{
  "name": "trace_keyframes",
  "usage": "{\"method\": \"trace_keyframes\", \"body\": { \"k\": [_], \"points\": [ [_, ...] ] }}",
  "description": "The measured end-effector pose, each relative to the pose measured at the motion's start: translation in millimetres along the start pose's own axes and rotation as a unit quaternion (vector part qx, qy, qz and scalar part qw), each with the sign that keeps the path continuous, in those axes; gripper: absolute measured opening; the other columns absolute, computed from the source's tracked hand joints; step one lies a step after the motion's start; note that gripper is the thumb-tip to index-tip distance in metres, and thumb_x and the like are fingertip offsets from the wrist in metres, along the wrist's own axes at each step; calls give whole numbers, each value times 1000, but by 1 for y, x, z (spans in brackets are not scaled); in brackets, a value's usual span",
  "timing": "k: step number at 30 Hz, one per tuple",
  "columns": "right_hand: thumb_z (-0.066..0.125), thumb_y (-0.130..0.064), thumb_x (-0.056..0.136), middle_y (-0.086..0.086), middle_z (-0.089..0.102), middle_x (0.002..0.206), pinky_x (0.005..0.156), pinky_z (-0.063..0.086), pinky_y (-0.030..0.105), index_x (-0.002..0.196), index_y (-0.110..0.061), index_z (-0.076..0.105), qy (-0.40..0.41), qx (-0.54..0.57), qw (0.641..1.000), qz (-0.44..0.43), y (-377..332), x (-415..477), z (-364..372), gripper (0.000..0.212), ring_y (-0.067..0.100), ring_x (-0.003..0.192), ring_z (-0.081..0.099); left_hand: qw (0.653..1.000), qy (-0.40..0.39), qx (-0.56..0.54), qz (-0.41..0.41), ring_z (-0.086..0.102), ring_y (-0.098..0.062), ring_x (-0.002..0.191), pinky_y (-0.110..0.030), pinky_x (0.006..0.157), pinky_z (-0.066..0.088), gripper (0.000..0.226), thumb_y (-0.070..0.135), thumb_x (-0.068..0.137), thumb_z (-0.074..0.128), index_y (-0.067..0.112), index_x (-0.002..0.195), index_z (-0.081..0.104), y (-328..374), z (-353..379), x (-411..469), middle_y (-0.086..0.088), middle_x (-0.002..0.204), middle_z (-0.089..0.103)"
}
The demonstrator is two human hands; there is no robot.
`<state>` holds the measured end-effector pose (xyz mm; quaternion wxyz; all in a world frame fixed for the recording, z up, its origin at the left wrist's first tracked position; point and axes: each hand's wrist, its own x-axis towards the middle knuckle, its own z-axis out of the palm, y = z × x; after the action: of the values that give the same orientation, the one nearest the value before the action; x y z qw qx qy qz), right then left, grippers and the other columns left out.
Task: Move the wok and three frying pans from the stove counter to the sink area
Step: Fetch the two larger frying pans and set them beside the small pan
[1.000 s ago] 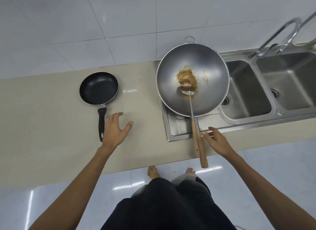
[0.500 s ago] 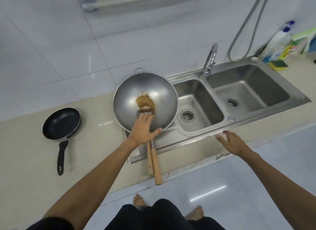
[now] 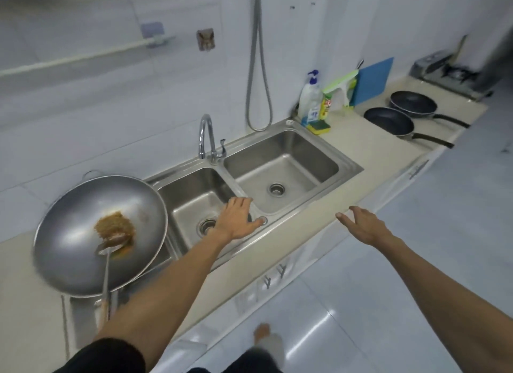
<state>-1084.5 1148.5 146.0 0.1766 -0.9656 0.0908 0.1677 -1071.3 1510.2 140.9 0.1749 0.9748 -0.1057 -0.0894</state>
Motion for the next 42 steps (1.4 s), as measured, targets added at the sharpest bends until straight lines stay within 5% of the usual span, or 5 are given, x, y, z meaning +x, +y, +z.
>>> {"method": "trace_keyframes", "body": {
  "k": [8,27,42],
  "points": [
    [32,-71,98,20,36,164,118,30,56,159,-10,31,22,30,998,42,75,87,-57,86,40,148,38,999,-24,37,29,40,-29,138,-42,112,30,71,62,92,52,13,144,47,99,28,137,-8,149,49],
    [27,-67,101,17,35,166,120,27,54,158,-8,34,61,70,986,136,305,298,-206,82,37,152,32,987,-108,52,110,35,-34,144,-46,116,31,82,60,95,47,8,156,32,339,83,447,-15,160,38],
    [30,-66,101,17,29,168,121,28,55,160,-9,27,-1,-2,994,111,552,455,-353,81,37,153,28,991,-122,6,57,37,-34,142,-45,113,34,81,56,93,52,6,155,32,602,180,621,-14,158,39]
  ]
}}
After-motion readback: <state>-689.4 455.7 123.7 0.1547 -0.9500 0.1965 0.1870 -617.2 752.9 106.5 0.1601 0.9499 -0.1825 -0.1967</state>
